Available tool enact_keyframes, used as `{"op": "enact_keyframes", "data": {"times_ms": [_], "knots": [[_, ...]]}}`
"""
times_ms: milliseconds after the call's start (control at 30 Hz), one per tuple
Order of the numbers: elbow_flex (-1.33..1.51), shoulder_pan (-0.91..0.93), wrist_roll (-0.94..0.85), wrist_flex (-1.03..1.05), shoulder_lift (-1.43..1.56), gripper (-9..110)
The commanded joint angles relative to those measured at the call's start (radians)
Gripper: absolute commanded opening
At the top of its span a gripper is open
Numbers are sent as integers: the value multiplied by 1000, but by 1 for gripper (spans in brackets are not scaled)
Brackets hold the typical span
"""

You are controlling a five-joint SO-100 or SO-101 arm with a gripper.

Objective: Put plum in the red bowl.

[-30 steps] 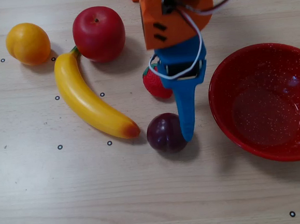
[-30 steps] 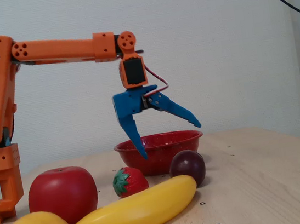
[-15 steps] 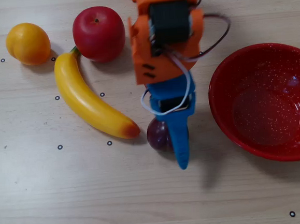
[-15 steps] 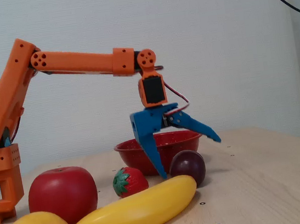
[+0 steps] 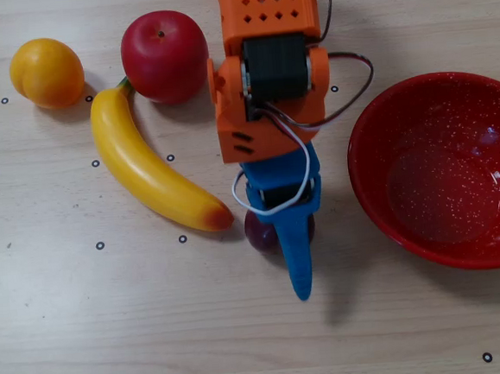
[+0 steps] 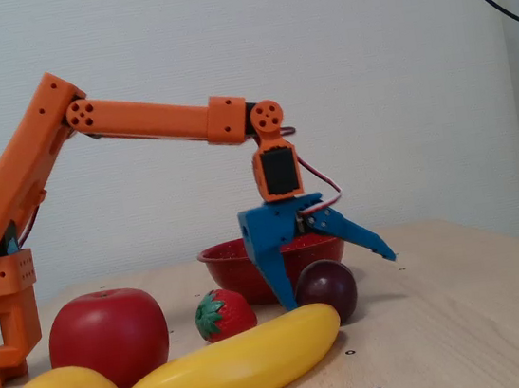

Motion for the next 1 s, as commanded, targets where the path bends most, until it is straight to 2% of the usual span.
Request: {"op": "enact_keyframes", "data": {"times_ms": [0,967], "knots": [[-94,6,12,-25,49,54],[-106,32,-48,52,41,51]]}}
